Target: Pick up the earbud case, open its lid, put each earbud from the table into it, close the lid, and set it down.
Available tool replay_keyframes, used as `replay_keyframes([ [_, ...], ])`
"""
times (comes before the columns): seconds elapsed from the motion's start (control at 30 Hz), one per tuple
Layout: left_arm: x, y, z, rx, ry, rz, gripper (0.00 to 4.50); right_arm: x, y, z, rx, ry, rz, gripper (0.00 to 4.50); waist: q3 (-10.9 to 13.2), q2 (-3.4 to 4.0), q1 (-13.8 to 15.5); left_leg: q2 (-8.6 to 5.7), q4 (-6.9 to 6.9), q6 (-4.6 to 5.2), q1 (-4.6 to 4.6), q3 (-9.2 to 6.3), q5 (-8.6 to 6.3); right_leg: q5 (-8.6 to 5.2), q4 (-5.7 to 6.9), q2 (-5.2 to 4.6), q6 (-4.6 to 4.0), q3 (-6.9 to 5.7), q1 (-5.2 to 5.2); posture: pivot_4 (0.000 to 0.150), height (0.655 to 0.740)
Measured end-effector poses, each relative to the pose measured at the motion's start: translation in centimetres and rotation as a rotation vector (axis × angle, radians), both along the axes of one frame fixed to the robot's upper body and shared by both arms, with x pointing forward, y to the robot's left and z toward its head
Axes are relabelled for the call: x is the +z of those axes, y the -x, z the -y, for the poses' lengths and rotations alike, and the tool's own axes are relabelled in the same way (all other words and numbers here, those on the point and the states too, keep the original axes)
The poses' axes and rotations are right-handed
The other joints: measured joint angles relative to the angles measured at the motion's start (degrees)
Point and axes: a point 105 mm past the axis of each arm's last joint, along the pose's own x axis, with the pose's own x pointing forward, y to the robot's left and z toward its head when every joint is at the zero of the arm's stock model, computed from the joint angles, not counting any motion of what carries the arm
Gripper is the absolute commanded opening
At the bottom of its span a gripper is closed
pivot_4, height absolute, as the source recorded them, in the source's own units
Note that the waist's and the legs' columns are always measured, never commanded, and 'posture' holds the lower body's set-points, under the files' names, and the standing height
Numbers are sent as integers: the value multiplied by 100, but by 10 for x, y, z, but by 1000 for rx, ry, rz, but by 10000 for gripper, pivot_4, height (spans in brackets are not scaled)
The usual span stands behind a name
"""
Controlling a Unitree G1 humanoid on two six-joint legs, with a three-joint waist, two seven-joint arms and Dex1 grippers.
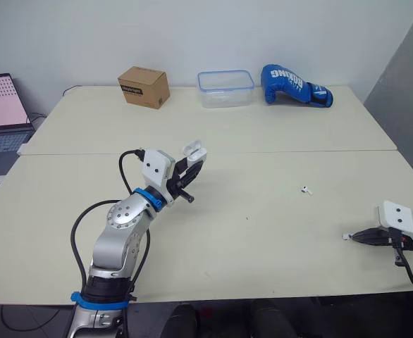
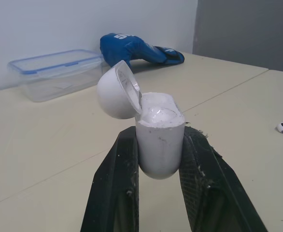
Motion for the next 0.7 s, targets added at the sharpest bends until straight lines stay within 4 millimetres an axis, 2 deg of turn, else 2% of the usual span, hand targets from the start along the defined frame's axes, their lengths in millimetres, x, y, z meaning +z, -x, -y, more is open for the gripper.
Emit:
replay_keyframes([
  [0.17, 0, 0, 0, 2, 0, 1, 7364, -5, 0, -1, -6, -15, -10, 413, 0, 0, 0, 0, 0, 0, 0, 0, 0, 0, 0, 0, 0, 0, 0, 1500, 7400],
  [0.5, 0, -1, -1, 9, 0, 1, 7364, -3, -17, -1, -47, -31, 62, 413, 0, 0, 0, 0, 0, 0, 0, 0, 0, 0, 1, 0, -1, 0, 0, 1500, 7400],
  [0.7, 0, -1, -2, 10, -4, 1, 7364, 0, -16, -3, -41, -63, 41, 413, 0, 1, -1, 0, 0, 0, 0, 0, 0, 0, 1, 0, -1, 1, 0, 1500, 7400],
])
